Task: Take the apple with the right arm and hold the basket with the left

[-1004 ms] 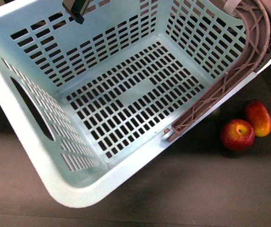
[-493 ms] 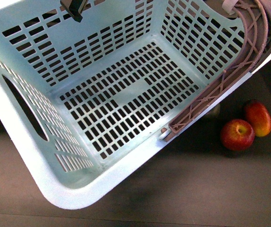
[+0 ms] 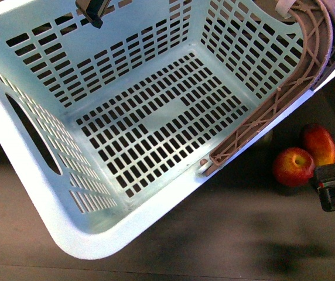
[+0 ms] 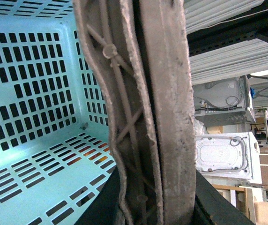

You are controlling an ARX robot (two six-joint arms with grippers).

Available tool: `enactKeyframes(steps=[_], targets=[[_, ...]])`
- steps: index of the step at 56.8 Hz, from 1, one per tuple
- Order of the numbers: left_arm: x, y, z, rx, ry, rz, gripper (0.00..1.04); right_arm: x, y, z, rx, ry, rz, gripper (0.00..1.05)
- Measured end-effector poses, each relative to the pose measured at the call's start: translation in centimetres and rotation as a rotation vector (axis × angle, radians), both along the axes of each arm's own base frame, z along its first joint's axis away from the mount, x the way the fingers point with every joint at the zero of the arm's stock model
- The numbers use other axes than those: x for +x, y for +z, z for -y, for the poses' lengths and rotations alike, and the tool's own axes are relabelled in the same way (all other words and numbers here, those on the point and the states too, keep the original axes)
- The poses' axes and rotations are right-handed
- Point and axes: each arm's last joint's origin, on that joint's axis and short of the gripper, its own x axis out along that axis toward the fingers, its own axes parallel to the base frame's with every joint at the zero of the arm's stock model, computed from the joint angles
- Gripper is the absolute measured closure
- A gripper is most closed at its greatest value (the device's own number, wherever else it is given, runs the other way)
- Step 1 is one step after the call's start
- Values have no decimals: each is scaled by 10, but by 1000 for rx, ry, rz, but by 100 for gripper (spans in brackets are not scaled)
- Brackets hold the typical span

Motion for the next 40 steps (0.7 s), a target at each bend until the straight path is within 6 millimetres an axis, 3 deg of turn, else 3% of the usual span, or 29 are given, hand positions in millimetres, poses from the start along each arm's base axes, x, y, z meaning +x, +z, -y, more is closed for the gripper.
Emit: enactKeyframes(steps=[11, 40], targets=[[0, 0, 0, 0, 0, 0, 86, 13, -22, -6, -65, 76, -39, 9], [0, 0, 0, 0, -1, 0, 86, 61, -48, -12, -86, 103, -61, 9]])
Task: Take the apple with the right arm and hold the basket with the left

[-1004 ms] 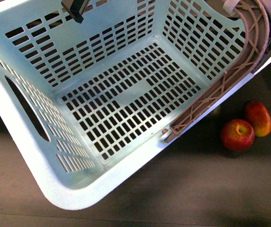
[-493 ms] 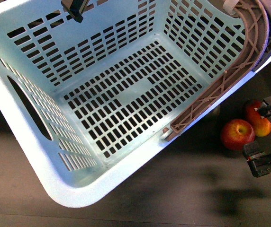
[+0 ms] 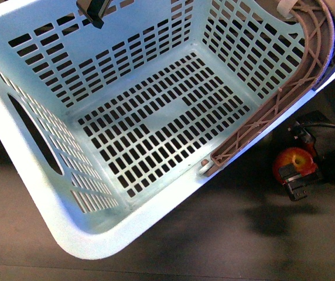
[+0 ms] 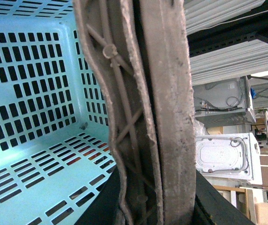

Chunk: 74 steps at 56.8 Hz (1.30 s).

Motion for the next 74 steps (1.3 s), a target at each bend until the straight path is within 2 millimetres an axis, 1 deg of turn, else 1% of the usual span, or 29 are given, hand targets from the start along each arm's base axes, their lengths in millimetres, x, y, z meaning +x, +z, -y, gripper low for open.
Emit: enactKeyframes(steps=[16, 26, 28, 32, 35, 42, 47, 57, 58, 63, 66, 70, 74], targets=[[0, 0, 0, 0, 1, 0, 86, 23, -15, 2, 2, 1, -36, 9], [0, 0, 0, 0, 0, 0, 86, 27, -19, 4, 11, 1, -58, 9], [0, 0, 0, 0, 0, 0, 86, 28, -20, 4, 13, 1, -61, 10], [0, 0, 0, 0, 0, 0, 86, 29, -19, 6, 18, 0, -65, 20], [0, 0, 0, 0, 1, 0, 86, 30, -19, 7, 22, 0, -67, 24], [0, 0, 0, 1, 1, 0, 86, 31, -16, 10, 43, -6, -68, 26], [0, 0, 0, 0, 1, 0, 86, 32, -9, 14, 60, -14, -59, 26], [0, 0, 0, 0, 0, 0, 86, 35, 33, 33, 104, -65, 34, 26], [0, 0, 0, 0, 0, 0, 86, 35, 40, 36, 110, -71, 48, 26], [0, 0, 0, 0, 1, 0, 86, 33, 60, 45, 125, -90, 91, 26], [0, 0, 0, 0, 1, 0, 86, 30, 77, 53, 132, -108, 125, 26], [0, 0, 0, 0, 1, 0, 86, 27, 95, 61, 134, -123, 163, 26], [0, 0, 0, 0, 0, 0, 86, 23, 122, 72, 141, -140, 224, 26]])
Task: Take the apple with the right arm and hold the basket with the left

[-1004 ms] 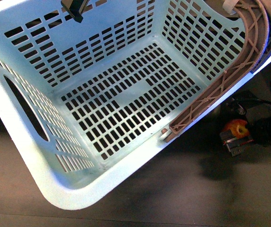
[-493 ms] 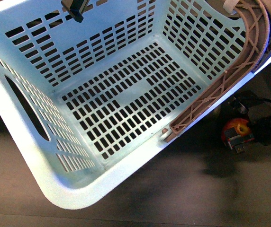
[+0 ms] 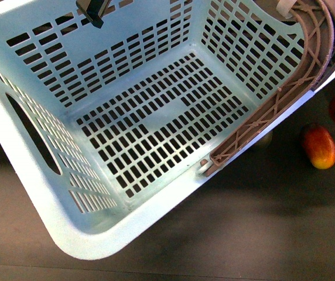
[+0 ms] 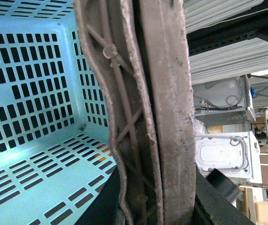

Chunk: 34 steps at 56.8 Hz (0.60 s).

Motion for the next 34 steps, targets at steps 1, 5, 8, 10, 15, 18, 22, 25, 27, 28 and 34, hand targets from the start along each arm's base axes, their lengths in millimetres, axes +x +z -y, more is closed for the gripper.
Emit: enactKeyframes(steps=[1, 5, 8, 10, 15, 18, 22, 25, 27, 28, 34], targets=[[0, 0, 0, 0, 0, 0, 86, -2, 13, 4, -1, -10, 29, 26], [0, 0, 0, 0, 0, 0, 86, -6, 38, 11, 4, -23, 92, 26], [0, 0, 0, 0, 1, 0, 86, -9, 56, 13, 15, -30, 135, 26], [0, 0, 0, 1, 1, 0, 86, -12, 69, 13, 24, -28, 168, 26], [0, 0, 0, 0, 1, 0, 86, -19, 100, 10, 56, -20, 249, 26], [0, 0, 0, 0, 0, 0, 86, -23, 118, 5, 79, -6, 299, 26], [0, 0, 0, 0, 0, 0, 86, -30, 139, -3, 110, 12, 357, 26], [0, 0, 0, 0, 0, 0, 86, -36, 159, -16, 156, 46, 411, 26], [0, 0, 0, 0, 0, 0, 86, -40, 169, -27, 184, 71, 434, 26], [0, 0, 0, 1, 1, 0, 86, -41, 173, -32, 201, 84, 441, 26], [0, 0, 0, 0, 1, 0, 86, -42, 180, -64, 261, 156, 446, 26]])
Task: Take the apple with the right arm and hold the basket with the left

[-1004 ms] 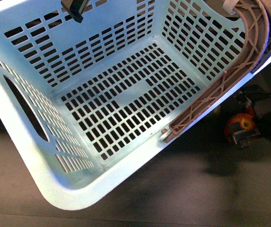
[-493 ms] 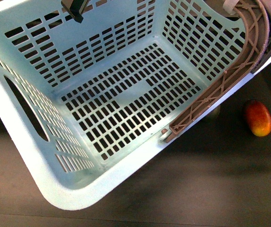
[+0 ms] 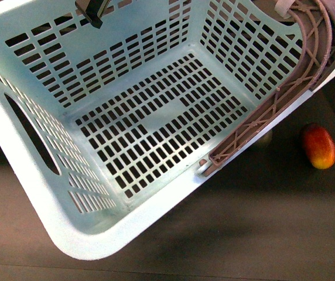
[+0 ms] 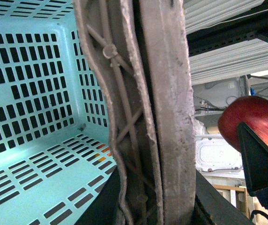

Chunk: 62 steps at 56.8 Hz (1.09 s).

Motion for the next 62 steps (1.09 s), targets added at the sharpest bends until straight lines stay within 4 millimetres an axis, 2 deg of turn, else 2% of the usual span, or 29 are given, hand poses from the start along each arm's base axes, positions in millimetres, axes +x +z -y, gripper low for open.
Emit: enactKeyframes(steps=[11, 17, 31, 33, 36, 38, 45, 54, 57, 61, 62], targets=[[0, 0, 0, 0, 0, 0, 86, 5, -10, -42, 9, 88, -38, 26], [0, 0, 0, 0, -1, 0, 86, 11, -23, -65, 27, 132, -91, 26], [0, 0, 0, 0, 0, 0, 86, 12, -42, -85, 7, 140, -159, 26], [0, 0, 0, 0, 0, 0, 86, 12, -45, -89, -4, 132, -163, 18], [0, 0, 0, 0, -1, 0, 86, 12, -46, -90, -15, 115, -157, 11], [0, 0, 0, 0, 0, 0, 86, 12, -47, -91, -21, 103, -149, 7], [0, 0, 0, 0, -2, 0, 86, 10, -49, -90, -39, 61, -113, 9], [0, 0, 1, -3, -21, -4, 86, 1, -45, -76, -19, -41, -85, 9], [0, -1, 1, -4, -29, -6, 86, -7, -39, -63, -11, -113, -62, 9], [0, -1, 0, -8, -8, -8, 86, -26, -33, -28, -28, -290, -42, 9], [0, 0, 0, -2, -8, -3, 86, -28, -33, -25, -29, -303, -41, 9]])
